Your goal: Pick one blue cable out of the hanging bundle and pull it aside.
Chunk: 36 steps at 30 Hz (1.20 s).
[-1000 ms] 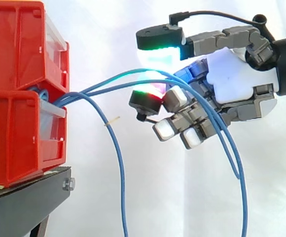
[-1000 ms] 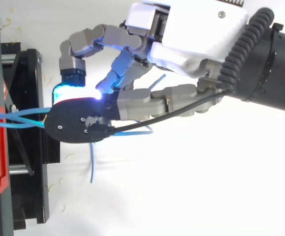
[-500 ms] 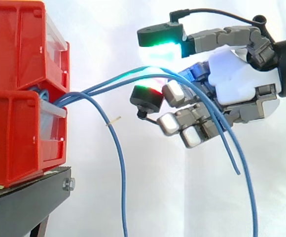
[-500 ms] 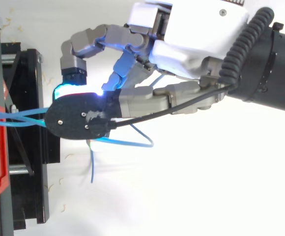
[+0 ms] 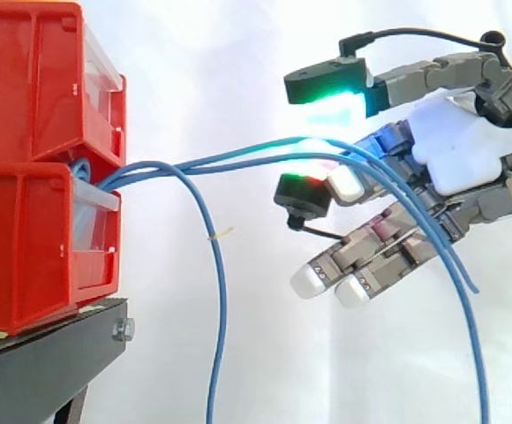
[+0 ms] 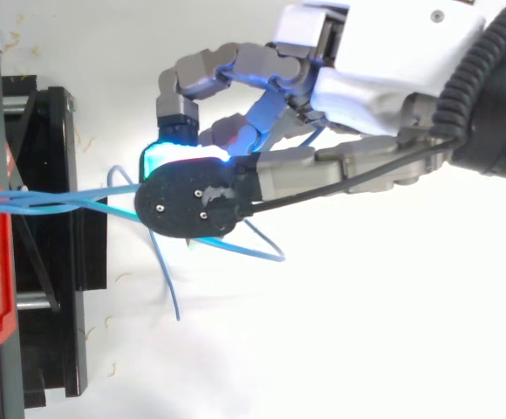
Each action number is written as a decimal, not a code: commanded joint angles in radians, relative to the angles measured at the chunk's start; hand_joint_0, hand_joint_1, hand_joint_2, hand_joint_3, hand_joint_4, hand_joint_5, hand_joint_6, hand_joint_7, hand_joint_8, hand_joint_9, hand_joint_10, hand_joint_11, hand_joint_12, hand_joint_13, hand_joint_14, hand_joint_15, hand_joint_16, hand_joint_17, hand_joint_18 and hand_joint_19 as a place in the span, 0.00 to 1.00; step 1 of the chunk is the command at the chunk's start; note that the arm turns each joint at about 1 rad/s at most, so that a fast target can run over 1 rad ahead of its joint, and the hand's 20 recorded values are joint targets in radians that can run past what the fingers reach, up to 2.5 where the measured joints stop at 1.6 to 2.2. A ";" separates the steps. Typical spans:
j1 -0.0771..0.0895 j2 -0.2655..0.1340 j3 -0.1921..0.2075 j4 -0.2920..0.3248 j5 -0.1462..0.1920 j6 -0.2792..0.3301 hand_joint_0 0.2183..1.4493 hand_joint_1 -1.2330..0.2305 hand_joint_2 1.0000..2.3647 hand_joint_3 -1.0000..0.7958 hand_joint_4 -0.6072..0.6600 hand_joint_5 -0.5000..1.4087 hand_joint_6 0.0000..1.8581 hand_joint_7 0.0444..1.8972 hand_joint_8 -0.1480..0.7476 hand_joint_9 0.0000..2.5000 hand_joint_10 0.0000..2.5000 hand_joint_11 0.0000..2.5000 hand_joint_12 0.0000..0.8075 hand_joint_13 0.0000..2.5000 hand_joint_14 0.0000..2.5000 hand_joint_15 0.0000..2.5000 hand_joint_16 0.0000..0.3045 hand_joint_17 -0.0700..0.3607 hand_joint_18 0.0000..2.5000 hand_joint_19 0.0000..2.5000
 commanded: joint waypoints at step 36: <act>0.037 0.014 -0.112 0.035 0.006 0.050 0.34 0.21 0.02 0.57 0.33 0.19 0.47 0.79 0.26 0.00 0.00 0.00 0.44 0.09 0.00 0.00 0.22 0.51 0.07 0.01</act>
